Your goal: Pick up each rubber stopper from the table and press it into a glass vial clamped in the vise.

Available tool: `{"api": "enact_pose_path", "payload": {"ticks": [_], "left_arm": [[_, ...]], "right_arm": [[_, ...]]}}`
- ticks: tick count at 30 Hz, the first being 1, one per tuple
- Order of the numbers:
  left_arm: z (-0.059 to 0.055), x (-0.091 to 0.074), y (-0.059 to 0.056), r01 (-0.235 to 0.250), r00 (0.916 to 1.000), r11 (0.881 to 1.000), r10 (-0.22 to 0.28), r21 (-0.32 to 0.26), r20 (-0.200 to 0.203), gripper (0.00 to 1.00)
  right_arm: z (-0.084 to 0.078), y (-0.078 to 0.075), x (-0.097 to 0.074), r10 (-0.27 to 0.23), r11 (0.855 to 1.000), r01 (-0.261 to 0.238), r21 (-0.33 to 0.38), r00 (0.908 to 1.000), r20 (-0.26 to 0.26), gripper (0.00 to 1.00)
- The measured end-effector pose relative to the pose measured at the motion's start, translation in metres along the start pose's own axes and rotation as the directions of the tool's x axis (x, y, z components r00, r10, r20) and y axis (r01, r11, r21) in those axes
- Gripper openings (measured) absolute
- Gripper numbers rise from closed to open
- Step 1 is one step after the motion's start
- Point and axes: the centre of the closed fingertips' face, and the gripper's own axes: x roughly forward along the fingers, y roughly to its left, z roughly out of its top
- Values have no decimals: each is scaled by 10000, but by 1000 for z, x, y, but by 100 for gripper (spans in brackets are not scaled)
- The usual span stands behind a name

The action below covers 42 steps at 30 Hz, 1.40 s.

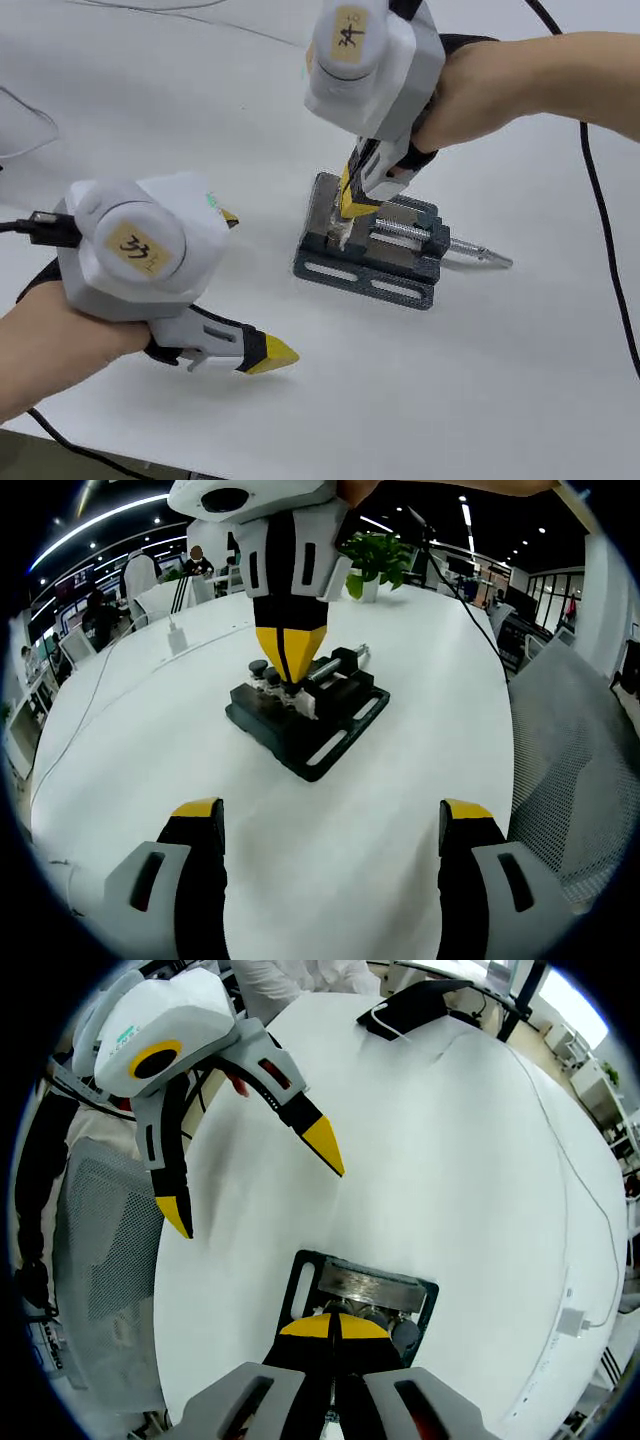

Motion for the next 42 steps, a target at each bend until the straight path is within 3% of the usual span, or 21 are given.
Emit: {"api": "enact_pose_path", "payload": {"ticks": [1, 9, 16, 27, 32, 36, 42], "left_arm": [[0, 0, 1, -30, 10000, 10000, 30, 5, 3, 87], [-3, -3, 4, -110, 9999, 9999, 110, -63, -32, 87], [0, -7, 5, -211, 9998, 9997, 211, -79, 43, 87], [15, -20, 6, -503, 9983, 9986, 507, -167, 286, 86], [20, -26, 8, -675, 9970, 9976, 680, -148, 379, 86], [22, -30, 11, -845, 9955, 9963, 852, -176, 423, 86], [25, -34, 10, -1006, 9938, 9948, 1012, -142, 463, 86]], "right_arm": [[-1, -2, 0, 86, 9991, -86, 423, 10000, 10, 0], [-2, 0, 1, 265, 9995, -257, 199, 9988, -401, 0], [-3, 0, 1, 309, 9990, -302, 326, 9993, -222, 0], [-4, -1, -1, 260, 9931, -309, 1132, 9987, 447, 0], [-5, 2, -3, 23, 9951, -103, 981, 9967, 815, 0], [-5, 2, -5, -443, 9962, 338, 798, 9901, 1335, 0], [-5, 2, -6, -793, 9917, 586, 1142, 9793, 1861, 0]]}}
